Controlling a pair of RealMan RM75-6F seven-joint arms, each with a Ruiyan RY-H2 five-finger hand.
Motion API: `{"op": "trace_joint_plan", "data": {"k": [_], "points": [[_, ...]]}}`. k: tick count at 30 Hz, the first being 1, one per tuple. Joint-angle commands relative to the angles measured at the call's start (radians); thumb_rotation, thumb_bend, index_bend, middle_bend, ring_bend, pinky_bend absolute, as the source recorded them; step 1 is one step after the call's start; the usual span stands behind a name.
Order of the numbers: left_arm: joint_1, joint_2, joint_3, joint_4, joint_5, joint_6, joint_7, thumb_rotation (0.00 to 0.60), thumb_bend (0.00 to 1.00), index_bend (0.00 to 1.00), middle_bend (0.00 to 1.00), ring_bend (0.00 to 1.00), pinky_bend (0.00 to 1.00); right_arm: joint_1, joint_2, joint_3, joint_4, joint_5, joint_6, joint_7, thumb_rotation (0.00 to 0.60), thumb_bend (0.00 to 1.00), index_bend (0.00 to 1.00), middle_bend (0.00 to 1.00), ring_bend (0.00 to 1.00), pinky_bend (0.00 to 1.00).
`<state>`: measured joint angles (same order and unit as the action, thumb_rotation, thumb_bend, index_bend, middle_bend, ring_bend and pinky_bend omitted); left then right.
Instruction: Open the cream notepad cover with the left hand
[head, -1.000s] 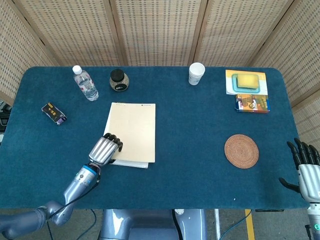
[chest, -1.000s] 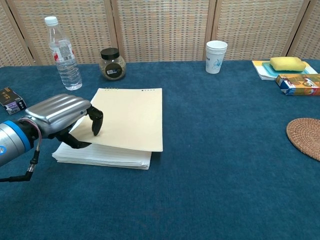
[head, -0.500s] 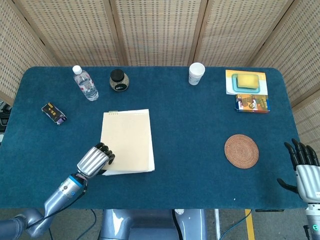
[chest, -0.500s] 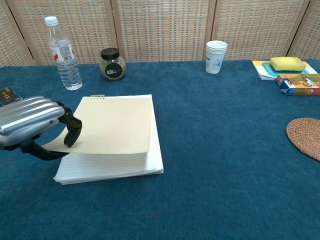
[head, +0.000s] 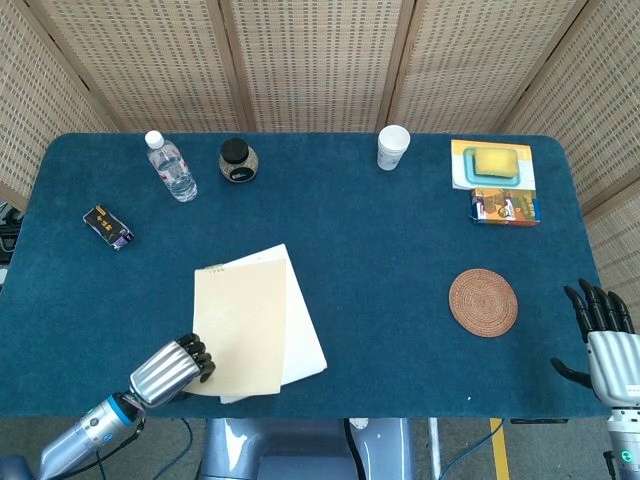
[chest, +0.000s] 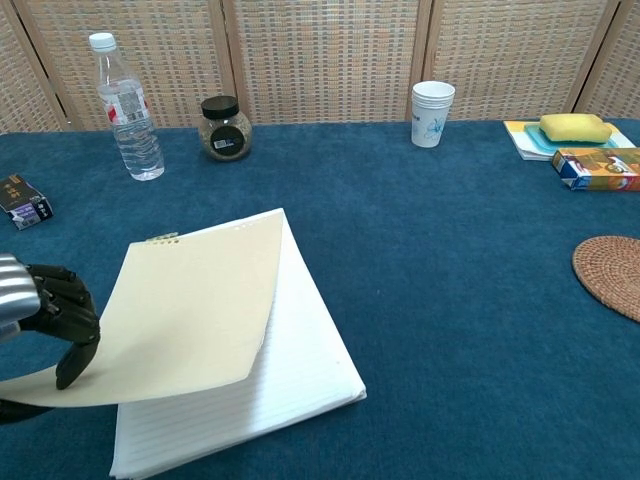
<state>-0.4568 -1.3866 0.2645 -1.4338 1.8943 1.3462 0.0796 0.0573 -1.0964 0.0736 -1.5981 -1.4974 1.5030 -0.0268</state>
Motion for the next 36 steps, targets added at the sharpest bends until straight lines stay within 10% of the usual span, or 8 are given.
{"op": "trace_joint_plan", "data": {"k": [1, 10, 22, 32, 36], "points": [[0.017, 0.018, 0.002, -0.025, 0.016, 0.029, -0.002, 0.6, 0.65, 0.73, 0.61, 0.43, 0.33, 0.0, -0.001, -0.001, 0.0, -0.002, 0.0, -0.002, 0.6, 0.0, 0.0, 0.0, 0.0, 0.0], [-0.011, 0.036, -0.126, -0.088, -0.107, 0.019, -0.108, 0.6, 0.65, 0.73, 0.61, 0.43, 0.33, 0.0, -0.001, -0.001, 0.0, -0.001, 0.0, -0.003, 0.6, 0.0, 0.0, 0.0, 0.0, 0.0], [-0.098, 0.074, -0.418, -0.073, -0.394, -0.035, -0.217, 0.6, 0.65, 0.72, 0.61, 0.43, 0.33, 0.003, -0.005, 0.001, 0.005, 0.008, -0.007, -0.01, 0.6, 0.0, 0.0, 0.0, 0.0, 0.0], [-0.261, -0.002, -0.593, 0.05, -0.595, -0.191, -0.062, 0.6, 0.65, 0.7, 0.6, 0.43, 0.31, 0.015, -0.017, 0.018, 0.022, 0.054, -0.036, -0.027, 0.6, 0.0, 0.0, 0.0, 0.0, 0.0], [-0.332, -0.049, -0.627, 0.111, -0.717, -0.303, 0.036, 0.6, 0.2, 0.19, 0.15, 0.1, 0.07, 0.018, -0.022, 0.025, 0.028, 0.071, -0.043, -0.036, 0.6, 0.0, 0.0, 0.0, 0.0, 0.0]]}}
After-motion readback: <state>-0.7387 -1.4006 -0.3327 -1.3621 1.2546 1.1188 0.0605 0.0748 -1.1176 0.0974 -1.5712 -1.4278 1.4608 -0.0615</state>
